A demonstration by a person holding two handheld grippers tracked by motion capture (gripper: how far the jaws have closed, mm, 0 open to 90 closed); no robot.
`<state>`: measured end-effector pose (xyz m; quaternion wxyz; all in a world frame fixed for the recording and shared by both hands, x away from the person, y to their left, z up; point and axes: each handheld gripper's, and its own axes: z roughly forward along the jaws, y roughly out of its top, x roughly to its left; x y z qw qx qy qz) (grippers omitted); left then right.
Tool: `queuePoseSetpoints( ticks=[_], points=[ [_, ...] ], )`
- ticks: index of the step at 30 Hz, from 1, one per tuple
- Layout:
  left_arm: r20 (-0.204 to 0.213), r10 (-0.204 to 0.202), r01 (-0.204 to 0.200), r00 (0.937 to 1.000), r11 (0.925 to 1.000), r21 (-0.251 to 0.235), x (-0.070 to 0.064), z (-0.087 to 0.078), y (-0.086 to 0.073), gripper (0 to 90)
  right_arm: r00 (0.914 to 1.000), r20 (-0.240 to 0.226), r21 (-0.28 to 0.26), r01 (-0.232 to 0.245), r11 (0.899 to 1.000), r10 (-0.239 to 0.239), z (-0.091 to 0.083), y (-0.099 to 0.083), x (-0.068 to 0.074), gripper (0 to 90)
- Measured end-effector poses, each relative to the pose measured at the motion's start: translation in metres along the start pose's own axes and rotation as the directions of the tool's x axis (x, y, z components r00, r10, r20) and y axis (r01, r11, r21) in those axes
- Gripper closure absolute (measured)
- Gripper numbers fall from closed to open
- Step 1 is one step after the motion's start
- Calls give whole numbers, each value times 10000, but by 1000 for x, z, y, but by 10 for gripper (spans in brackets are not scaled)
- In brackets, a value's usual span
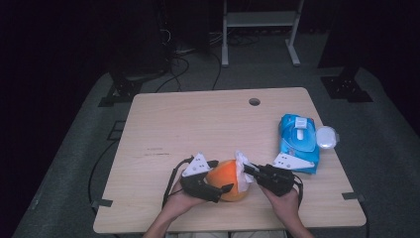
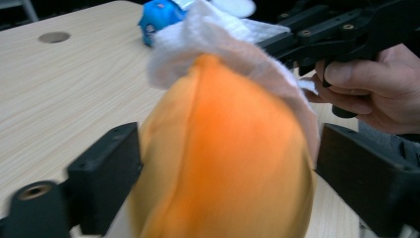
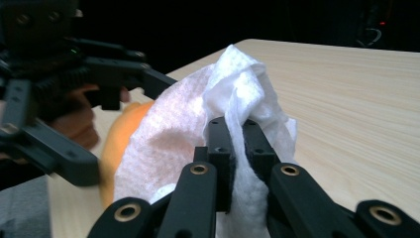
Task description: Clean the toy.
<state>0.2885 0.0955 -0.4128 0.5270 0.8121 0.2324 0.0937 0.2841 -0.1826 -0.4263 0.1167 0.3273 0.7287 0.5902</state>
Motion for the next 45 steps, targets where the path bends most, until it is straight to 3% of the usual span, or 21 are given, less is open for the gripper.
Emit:
queuePoseSetpoints(
  ticks=[3,5,8,11,13,15,18,20,22,26,29,33,35,37,40,43,45],
  points=[
    [217,-361,352,9991,9985,416,6,3,-6,91,9995,104,-10,-284,9996,284,-2,-1,-5,841],
    [332,-247,226,9991,9977,633,4,10,-10,122,9993,137,-7,-360,9993,361,-3,0,-7,841],
    [31,8,-9,10000,9986,522,1,9,-7,263,9998,177,-188,-38,9998,41,-7,2,3,845],
    [202,-180,179,9996,9998,57,2,2,-3,346,9988,-204,-475,445,9979,-455,-10,10,13,843],
    [141,-152,152,9998,9999,32,4,-1,-2,346,9983,-113,-315,571,9979,-575,-8,11,12,842],
    [104,-381,380,9992,9992,78,7,0,-4,332,9998,-18,-129,187,9997,-188,-5,4,3,842],
    [29,-825,825,9966,9965,112,12,3,-6,240,9994,67,66,-330,9994,329,-2,-4,-7,842],
    [60,-1116,1114,9937,9934,257,13,6,-7,169,9998,141,128,-152,9998,150,-2,-2,-5,842],
    [87,-1328,1325,9911,9907,295,14,8,-10,168,9999,121,132,-73,9999,72,-2,-1,-2,843],
    [-92,-981,983,9951,9949,219,5,14,-6,245,9995,-229,-100,215,9997,-217,-4,4,9,842],
    [81,-373,370,9993,9989,274,-3,17,-4,248,9973,-268,-93,675,9977,-678,-4,10,15,842],
    [570,-310,299,9979,9993,210,-2,16,-6,199,9998,-2,-76,181,9998,-181,-7,6,-1,842],
    [603,-223,207,9979,9994,267,-3,17,-7,192,9998,177,-10,51,10000,-51,-8,3,-6,842],
    [284,29,-38,9996,9995,309,-5,19,-7,201,9998,177,19,60,10000,-60,-8,3,-4,842],
    [-51,135,-134,9999,9995,296,-7,20,-7,276,9990,-32,-56,439,9990,-439,-7,7,10,842],
    [-128,128,-124,9998,9995,300,-8,20,-7,304,9954,-484,-173,820,9965,-827,-4,12,21,840],
    [-111,83,-80,9999,9996,257,-7,18,-8,312,9947,-438,-90,929,9956,-932,-3,14,20,841]
  ],
)
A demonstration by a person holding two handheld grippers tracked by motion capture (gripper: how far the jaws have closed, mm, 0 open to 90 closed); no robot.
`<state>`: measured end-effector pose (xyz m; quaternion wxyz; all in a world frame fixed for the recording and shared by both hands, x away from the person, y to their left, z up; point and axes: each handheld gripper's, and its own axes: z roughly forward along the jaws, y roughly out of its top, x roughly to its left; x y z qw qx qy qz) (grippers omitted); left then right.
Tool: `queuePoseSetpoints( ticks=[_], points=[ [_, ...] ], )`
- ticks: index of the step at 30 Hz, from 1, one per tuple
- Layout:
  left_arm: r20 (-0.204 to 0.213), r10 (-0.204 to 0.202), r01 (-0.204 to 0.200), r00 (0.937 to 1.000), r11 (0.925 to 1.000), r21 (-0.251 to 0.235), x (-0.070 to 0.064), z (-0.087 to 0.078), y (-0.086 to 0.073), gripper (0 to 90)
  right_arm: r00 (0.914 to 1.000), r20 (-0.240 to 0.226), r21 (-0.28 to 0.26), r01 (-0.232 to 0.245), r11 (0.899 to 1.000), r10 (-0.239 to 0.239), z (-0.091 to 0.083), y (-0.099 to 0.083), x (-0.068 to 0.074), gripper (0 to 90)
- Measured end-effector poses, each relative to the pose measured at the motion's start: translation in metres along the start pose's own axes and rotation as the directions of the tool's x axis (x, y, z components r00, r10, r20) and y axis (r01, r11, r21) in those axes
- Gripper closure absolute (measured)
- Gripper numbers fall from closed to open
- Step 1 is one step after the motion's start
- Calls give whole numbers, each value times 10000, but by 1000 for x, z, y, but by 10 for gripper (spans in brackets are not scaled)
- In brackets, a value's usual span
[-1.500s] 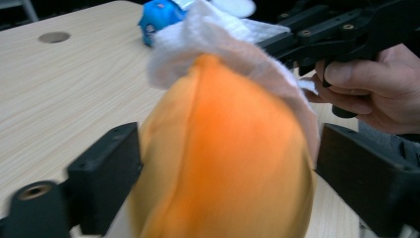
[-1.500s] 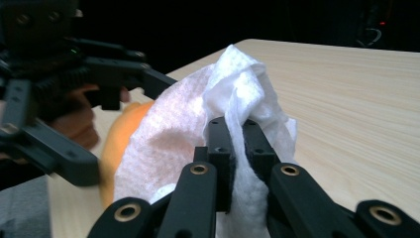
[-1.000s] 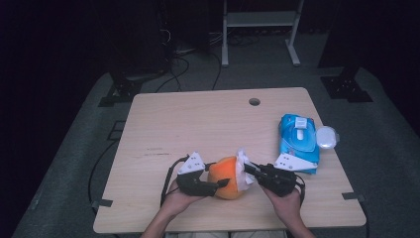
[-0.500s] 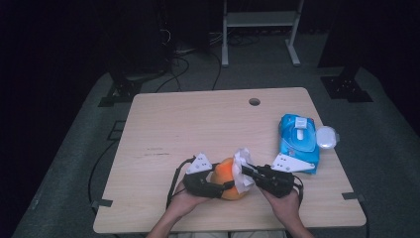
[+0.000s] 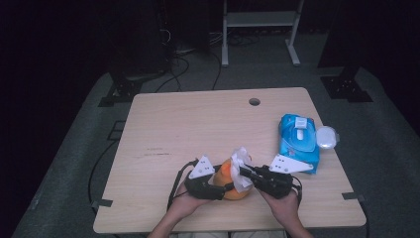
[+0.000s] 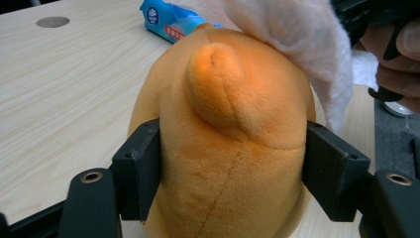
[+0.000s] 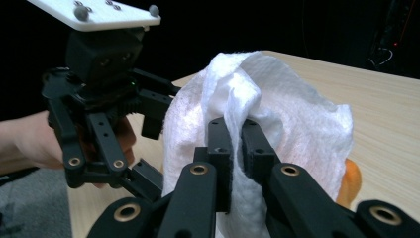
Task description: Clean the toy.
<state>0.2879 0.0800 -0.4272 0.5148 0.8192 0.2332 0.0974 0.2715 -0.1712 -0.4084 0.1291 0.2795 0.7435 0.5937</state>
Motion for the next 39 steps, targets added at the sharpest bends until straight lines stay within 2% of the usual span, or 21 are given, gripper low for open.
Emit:
queuePoseSetpoints(
  ticks=[2,4,6,8,11,13,15,18,20,23,27,29,33,34,36,38,39],
  points=[
    [8,10,-10,10000,10000,16,2,-2,-1,328,9994,92,52,-319,9995,319,-2,-2,-9,842],
    [26,-112,112,9999,9999,-19,5,-3,-1,337,9982,460,207,-394,9990,384,-4,-7,-17,843],
    [90,-299,300,9995,9995,-97,8,-2,-2,342,9968,503,186,-639,9978,629,-6,-10,-19,844],
    [15,-407,407,9992,9991,-106,7,-1,-2,343,9984,443,196,-369,9991,360,-4,-8,-11,843],
    [-6,-479,479,9989,9988,-142,7,-1,-2,346,9998,-25,142,174,9997,-174,2,-2,4,842],
    [-36,-451,450,9990,9989,-114,7,-2,-2,349,9994,-61,193,344,9992,-342,4,0,7,842],
    [-30,-432,432,9991,9990,-87,7,-2,-2,353,9998,34,196,184,9996,-184,3,0,0,844],
    [4,-431,431,9991,9990,-113,8,-3,-3,355,9980,602,312,-231,9992,212,-3,-7,-17,845],
    [53,-473,473,9989,9988,-120,10,-3,-3,356,9961,798,379,-415,9984,383,-7,-12,-23,846],
    [9,-553,553,9985,9984,-126,11,-3,-3,355,9976,669,333,-211,9992,188,-5,-11,-12,846],
    [-19,-557,557,9984,9984,-137,10,-3,-4,355,9991,14,250,423,9988,-423,2,-3,7,845],
    [-22,-530,530,9986,9985,-126,10,-4,-3,355,9983,115,342,559,9979,-563,2,-2,7,845],
    [-52,-416,416,9991,9991,-114,10,-4,-3,358,9969,775,379,-151,9992,121,-6,-10,-16,846],
    [-66,-429,428,9991,9990,-140,9,-3,-3,358,9961,792,339,-405,9986,377,-8,-13,-20,846],
    [-125,-348,347,9993,9994,-91,8,-2,-2,358,9963,826,292,-256,9992,232,-9,-13,-14,847],
    [-161,-251,250,9996,9997,-62,6,-1,-1,358,9994,316,207,168,9996,-174,-5,-9,1,847],
    [-197,-129,128,9997,9999,-28,4,-1,0,359,9984,164,263,534,9982,-538,-2,-6,10,847]
  ],
)
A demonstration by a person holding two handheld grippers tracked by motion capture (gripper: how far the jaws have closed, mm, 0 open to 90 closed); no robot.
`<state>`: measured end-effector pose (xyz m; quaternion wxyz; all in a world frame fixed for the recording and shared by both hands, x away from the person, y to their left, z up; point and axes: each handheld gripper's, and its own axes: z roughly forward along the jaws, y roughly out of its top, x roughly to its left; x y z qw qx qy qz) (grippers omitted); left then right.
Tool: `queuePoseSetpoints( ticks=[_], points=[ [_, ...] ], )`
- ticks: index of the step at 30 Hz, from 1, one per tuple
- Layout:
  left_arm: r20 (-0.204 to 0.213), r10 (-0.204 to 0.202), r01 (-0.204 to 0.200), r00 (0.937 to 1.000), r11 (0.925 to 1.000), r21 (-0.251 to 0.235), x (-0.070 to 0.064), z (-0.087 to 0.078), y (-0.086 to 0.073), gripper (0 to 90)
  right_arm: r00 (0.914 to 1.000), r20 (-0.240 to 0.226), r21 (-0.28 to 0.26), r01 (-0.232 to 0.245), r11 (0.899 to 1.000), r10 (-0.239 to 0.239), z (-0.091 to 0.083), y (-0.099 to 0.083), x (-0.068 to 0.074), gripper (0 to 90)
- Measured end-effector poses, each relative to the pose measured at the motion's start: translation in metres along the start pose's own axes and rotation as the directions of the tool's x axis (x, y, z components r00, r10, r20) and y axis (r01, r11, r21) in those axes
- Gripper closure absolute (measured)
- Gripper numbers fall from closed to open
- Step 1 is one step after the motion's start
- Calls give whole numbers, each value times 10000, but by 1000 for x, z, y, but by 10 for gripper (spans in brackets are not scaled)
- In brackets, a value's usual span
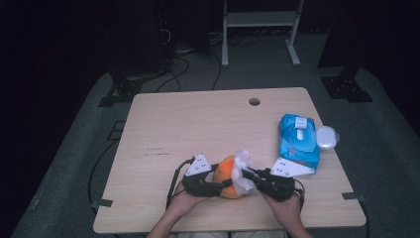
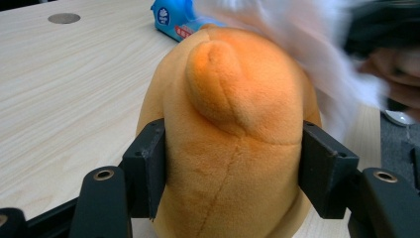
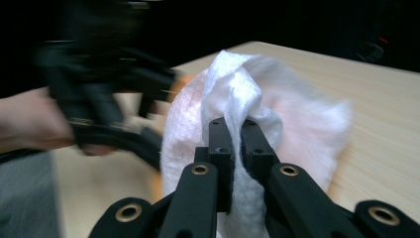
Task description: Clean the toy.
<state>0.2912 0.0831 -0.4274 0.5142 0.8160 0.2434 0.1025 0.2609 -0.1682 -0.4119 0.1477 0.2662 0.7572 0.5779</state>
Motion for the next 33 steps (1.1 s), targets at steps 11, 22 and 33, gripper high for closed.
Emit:
queuePoseSetpoints(
  ticks=[11,22,33],
  points=[
    [234,847,-851,9961,9963,153,-12,2,0,340,9930,435,-41,-1097,9940,1097,-12,-9,-30,845],
    [450,1228,-1237,9914,9921,196,-21,4,-2,318,9979,-283,368,-569,9977,580,-7,3,-24,844],
    [-797,2277,-2286,9705,9735,-12,-31,0,4,370,9955,-943,218,-99,9997,119,-5,14,-4,844]
  ],
)
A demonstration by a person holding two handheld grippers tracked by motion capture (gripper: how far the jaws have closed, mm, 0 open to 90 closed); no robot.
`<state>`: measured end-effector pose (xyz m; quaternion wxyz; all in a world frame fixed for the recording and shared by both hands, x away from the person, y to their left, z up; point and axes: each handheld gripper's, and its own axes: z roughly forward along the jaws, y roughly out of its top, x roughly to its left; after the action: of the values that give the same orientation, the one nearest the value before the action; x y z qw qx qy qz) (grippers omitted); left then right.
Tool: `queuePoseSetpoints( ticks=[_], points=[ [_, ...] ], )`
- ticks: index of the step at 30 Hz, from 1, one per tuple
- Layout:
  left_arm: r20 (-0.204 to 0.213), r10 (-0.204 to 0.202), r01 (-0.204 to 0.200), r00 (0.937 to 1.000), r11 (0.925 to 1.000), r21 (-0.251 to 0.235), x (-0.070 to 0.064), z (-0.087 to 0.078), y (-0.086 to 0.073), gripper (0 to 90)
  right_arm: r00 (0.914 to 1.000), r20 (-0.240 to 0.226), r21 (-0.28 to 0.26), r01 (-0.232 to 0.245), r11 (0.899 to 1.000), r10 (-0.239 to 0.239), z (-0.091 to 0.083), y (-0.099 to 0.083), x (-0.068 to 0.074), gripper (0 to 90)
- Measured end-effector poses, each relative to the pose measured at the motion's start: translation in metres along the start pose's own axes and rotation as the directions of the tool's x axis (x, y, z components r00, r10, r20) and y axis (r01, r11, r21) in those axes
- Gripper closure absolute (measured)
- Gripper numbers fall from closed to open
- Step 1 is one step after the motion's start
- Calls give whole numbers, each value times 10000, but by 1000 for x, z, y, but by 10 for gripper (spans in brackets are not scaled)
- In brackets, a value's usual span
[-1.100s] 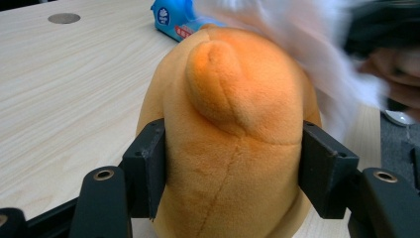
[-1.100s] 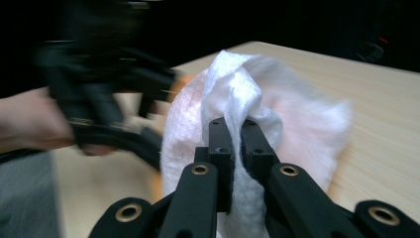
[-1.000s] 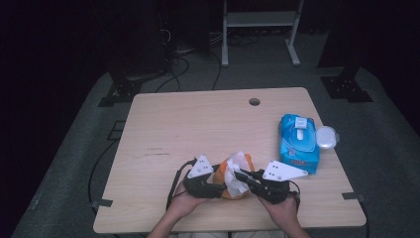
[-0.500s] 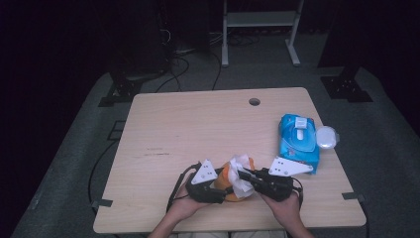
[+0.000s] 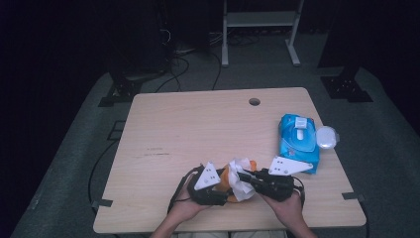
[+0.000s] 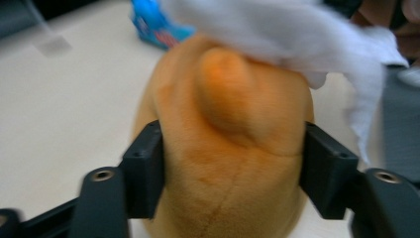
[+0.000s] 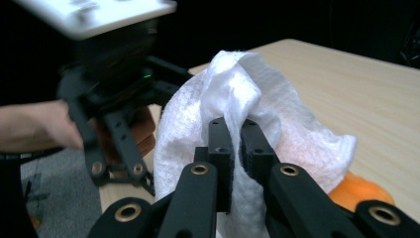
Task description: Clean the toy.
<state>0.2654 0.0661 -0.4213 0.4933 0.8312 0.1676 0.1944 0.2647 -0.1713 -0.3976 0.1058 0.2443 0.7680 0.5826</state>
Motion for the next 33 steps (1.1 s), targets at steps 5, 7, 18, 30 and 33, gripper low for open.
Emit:
queuePoseSetpoints(
  ticks=[5,7,18,30,33],
  points=[
    [59,365,-368,9993,9983,444,-2,5,-3,331,9971,599,271,-478,9985,461,-2,-10,-20,844],
    [318,248,-263,9992,9986,468,0,7,-5,297,9951,432,276,-907,9955,894,-1,-17,-25,844],
    [618,831,-859,9946,9953,442,-6,5,-9,331,9984,557,399,64,9992,-86,3,-5,-5,843],
    [1008,113,-164,9948,9986,502,1,2,-10,273,9996,-80,630,280,9976,-276,9,-4,0,842],
    [1069,345,-406,9937,9976,553,-1,2,-10,287,9977,653,602,-200,9980,160,3,-10,-19,843]
  ],
)
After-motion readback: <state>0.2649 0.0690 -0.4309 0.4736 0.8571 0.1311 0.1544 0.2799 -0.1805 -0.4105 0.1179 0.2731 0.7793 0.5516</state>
